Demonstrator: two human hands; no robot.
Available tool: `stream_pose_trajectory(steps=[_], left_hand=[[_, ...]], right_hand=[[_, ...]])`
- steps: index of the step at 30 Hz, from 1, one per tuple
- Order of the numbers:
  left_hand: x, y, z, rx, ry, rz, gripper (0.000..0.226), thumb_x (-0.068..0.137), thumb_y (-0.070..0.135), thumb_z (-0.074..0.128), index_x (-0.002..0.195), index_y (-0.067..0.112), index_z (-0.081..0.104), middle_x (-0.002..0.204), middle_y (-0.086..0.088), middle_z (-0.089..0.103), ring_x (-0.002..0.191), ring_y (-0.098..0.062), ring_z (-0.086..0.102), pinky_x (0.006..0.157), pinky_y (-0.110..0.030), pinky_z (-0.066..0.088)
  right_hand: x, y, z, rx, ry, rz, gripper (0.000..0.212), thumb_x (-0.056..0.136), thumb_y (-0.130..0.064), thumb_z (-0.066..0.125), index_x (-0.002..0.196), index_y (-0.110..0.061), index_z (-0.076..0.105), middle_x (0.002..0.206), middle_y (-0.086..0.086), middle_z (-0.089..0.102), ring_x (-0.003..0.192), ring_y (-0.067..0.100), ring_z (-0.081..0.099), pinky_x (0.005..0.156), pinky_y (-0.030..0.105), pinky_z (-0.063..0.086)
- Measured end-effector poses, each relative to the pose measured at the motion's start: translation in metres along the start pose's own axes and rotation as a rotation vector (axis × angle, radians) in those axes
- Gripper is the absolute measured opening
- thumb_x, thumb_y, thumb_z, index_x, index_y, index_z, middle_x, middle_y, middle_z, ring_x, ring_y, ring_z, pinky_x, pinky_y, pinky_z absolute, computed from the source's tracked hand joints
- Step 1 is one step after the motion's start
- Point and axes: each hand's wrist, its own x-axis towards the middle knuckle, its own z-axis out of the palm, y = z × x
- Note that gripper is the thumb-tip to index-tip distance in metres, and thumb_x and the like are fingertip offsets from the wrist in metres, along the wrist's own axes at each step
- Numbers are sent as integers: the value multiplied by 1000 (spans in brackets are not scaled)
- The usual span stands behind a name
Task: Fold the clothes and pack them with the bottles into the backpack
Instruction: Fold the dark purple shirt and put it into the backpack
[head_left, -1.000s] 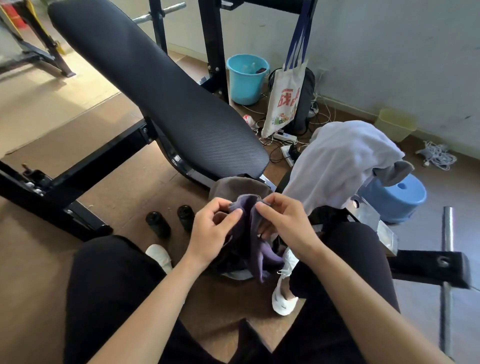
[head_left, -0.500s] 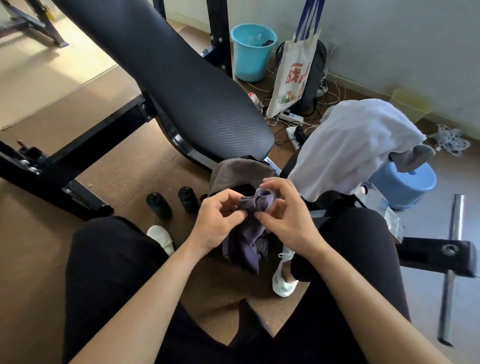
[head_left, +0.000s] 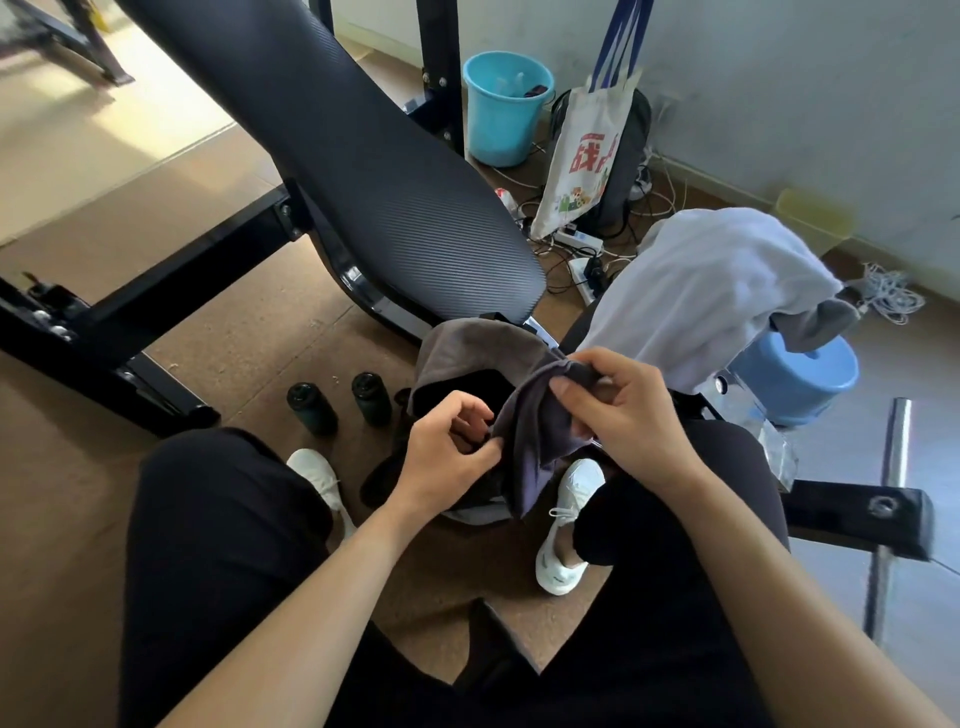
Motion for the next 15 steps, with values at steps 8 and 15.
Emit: stream_pose_trajectory(steps=[8,15], left_hand=[[-15,-29,42,123,38,-256,30,80,29,81,86,27,52,85,7,58,74,-10,60,69,-32,54],[-8,-30,47,-474,14,-738,11,102,18,61,101,8,68,98,-14,74,95,-32,73,81,-44,63]], right_hand=[[-4,-20,-10,91,118,-43,12,96,-3,65,94,-14,70,58,-2,61,48,16,56,51,23,48],[-4,-10,-15,226,204,42,20,97,3,57,87,-10,68,65,6,55,54,17,52,54,24,46]])
